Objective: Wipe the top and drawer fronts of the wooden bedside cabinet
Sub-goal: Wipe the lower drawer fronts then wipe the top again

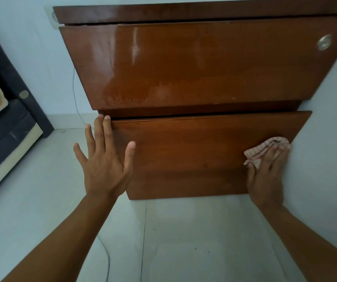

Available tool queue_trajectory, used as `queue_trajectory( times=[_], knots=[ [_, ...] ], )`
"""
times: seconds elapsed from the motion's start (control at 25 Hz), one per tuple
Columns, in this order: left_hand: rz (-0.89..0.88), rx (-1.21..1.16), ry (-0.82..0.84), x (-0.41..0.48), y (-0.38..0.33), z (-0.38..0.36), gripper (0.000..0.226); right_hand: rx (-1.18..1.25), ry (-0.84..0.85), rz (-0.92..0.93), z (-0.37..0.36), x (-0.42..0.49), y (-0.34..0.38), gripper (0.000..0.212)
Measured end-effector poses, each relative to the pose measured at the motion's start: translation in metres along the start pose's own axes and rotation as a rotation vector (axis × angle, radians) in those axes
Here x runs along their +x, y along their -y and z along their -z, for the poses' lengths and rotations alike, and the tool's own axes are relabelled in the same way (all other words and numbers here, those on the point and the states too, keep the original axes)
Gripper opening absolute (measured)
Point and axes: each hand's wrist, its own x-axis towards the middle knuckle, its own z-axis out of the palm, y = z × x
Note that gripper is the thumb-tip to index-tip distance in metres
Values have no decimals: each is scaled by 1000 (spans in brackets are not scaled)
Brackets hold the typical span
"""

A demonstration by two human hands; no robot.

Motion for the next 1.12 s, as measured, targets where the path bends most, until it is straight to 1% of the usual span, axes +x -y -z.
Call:
queue_trajectory(
  times=[0.12,0.2,0.24,0.28,0.32,0.36,0.4,0.52,0.6,0.68,0.72,0.76,0.88,0.92,1.0,1.12],
  knots=[
    [2,51,17,-1,2,-3,82,331,-122,-83,18,6,12,67],
    [17,75,23,-5,-1,-7,82,447,-212,-181,31,12,25,63],
    [26,75,22,-5,-3,-9,82,466,-223,-234,37,13,32,58],
    [36,70,23,-4,-4,-11,82,465,-190,-262,42,10,40,51],
    [44,66,31,-2,-4,-12,82,439,-110,-247,45,4,46,43],
    [45,70,41,0,-3,-13,82,388,-2,-192,46,-6,53,37],
    [40,81,49,3,-1,-13,82,333,120,-123,47,-16,60,35],
    [15,121,70,15,5,-14,83,188,451,2,49,-34,84,49],
    [0,106,60,19,9,-13,83,27,591,101,44,-38,100,60],
    [29,43,55,5,13,-17,79,-92,696,179,37,-40,111,76],
    [52,15,79,-11,17,-23,76,-119,723,193,32,-40,113,79],
    [82,9,147,-30,21,-31,75,-130,739,196,27,-41,114,81],
    [137,87,513,-65,36,-62,84,-148,746,205,15,-46,112,82],
    [131,107,575,-64,40,-70,85,-150,739,197,13,-48,112,82],
    [96,139,611,-55,43,-79,84,-152,726,173,8,-51,111,83],
    [64,202,611,-52,45,-82,84,-158,695,139,2,-48,114,84]
  ],
)
